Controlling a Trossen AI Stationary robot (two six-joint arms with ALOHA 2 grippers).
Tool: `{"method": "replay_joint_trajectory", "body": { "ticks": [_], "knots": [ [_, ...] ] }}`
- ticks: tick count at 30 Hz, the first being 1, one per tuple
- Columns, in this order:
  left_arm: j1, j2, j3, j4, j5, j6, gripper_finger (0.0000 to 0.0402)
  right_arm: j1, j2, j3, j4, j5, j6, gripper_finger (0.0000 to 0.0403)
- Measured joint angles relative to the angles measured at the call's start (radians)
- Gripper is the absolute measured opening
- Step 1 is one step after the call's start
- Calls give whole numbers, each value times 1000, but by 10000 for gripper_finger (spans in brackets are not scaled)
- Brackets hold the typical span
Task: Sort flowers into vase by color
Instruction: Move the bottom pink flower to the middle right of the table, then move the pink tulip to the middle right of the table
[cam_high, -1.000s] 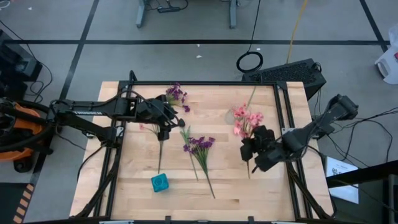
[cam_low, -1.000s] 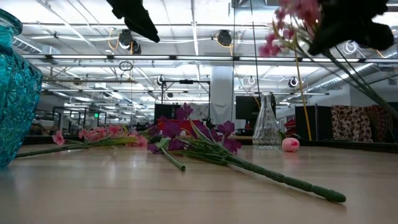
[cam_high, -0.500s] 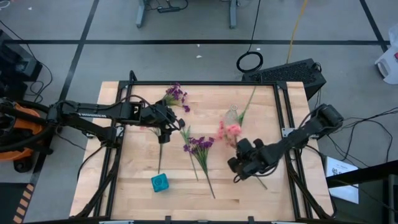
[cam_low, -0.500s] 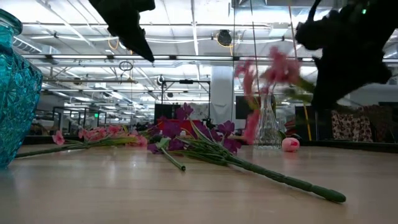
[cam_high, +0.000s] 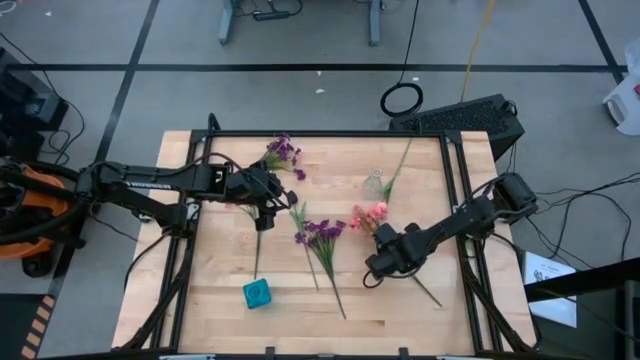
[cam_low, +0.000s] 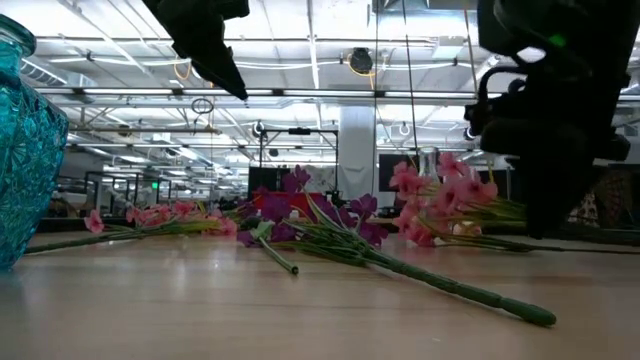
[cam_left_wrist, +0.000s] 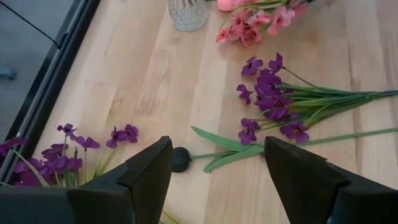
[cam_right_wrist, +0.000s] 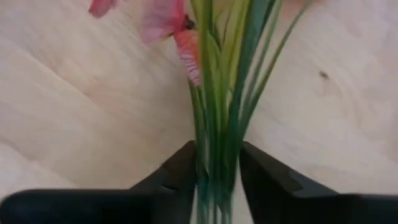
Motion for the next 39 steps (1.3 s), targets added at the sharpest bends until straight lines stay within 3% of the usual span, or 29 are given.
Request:
{"method": "replay_joint_trajectory", "body": {
  "ticks": [9, 15, 19, 26, 34, 39],
  "knots": [
    [0, 0, 0, 0, 0, 0, 257, -32, -248, 0, -162, -49, -315, 224],
    [0, 0, 0, 6, 0, 0, 257, -119, -357, 0, -185, 243, -740, 237],
    [0, 0, 0, 13, 0, 0, 257, -234, -363, 0, -153, 339, -1073, 232],
    [0, 0, 0, 12, 3, 0, 257, -417, -362, -51, 29, 290, -1618, 218],
    [0, 0, 0, 9, 8, 11, 257, -600, -408, -252, 328, 198, -1787, 233],
    [-4, 0, 0, 11, 8, 26, 257, -715, -417, -317, 417, 149, -1881, 235]
  ]
}}
